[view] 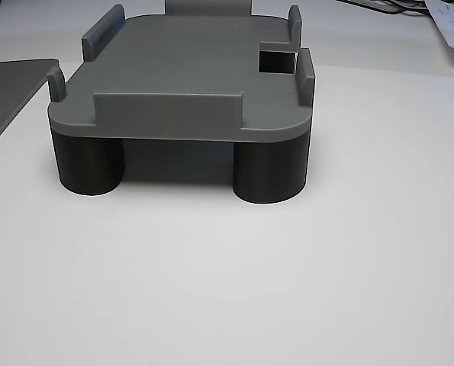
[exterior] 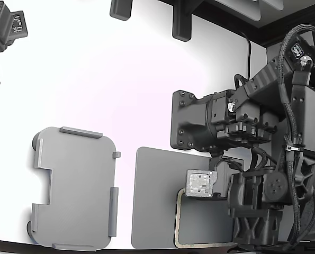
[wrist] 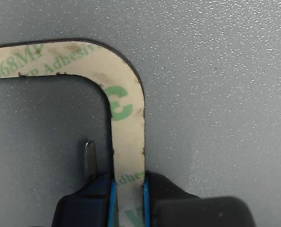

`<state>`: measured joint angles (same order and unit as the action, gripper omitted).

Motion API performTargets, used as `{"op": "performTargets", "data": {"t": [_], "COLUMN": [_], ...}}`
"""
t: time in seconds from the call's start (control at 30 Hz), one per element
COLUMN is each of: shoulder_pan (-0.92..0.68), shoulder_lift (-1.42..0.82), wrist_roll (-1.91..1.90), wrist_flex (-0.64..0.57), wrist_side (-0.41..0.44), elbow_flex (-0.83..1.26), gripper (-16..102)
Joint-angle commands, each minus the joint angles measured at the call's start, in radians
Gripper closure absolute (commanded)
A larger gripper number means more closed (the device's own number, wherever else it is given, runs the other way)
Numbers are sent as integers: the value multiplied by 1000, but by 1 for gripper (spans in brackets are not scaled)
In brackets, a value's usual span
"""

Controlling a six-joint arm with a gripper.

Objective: Move top rectangular frame to the holder.

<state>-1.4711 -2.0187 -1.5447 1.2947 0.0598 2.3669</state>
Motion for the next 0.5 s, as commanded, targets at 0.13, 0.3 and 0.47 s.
{"op": "performTargets", "data": {"t": [0.13, 0.3, 0.47], "shoulder_pan": [35, 66, 117], "shoulder_lift": [3, 43, 107], "wrist_roll": [-3, -14, -69], "wrist_flex": [132, 255, 353], "wrist_side": [2, 15, 28], "elbow_flex": [-149, -302, -465], "gripper": [96, 96, 96]}}
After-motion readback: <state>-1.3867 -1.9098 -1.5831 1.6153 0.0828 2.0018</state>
